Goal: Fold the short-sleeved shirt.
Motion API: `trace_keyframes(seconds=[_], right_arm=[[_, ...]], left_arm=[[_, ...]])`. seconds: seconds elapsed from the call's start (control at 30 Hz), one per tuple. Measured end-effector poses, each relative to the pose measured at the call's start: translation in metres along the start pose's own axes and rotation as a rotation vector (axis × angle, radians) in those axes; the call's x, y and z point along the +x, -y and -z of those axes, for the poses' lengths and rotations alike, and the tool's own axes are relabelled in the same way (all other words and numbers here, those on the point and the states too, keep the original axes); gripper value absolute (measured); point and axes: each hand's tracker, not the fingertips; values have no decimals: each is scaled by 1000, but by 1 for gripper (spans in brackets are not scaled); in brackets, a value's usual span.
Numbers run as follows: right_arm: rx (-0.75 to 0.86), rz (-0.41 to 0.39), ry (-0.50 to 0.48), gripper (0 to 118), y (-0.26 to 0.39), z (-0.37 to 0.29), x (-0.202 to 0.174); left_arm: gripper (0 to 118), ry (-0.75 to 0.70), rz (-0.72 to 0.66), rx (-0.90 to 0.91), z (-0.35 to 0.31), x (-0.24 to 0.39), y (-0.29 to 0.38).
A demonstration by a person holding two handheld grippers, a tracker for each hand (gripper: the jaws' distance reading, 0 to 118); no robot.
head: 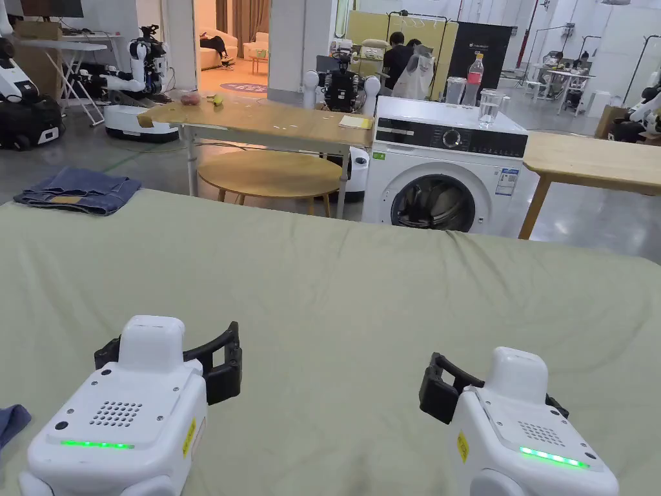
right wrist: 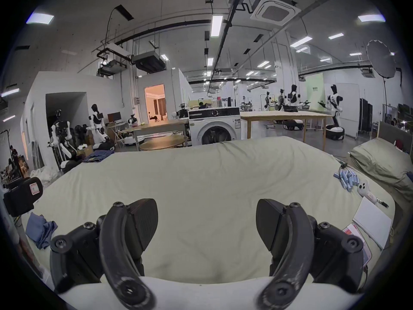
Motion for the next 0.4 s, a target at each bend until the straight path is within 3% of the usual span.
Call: trace_keyframes(seconds=[0.23,0.4], right_arm=[[-14,-37,26,92,1,4,0],[-50,-16,12,92,0,8,4]], left_arm=[[85,9,8,-28,3,1,3],[85,12,14,-36,5,2,4]])
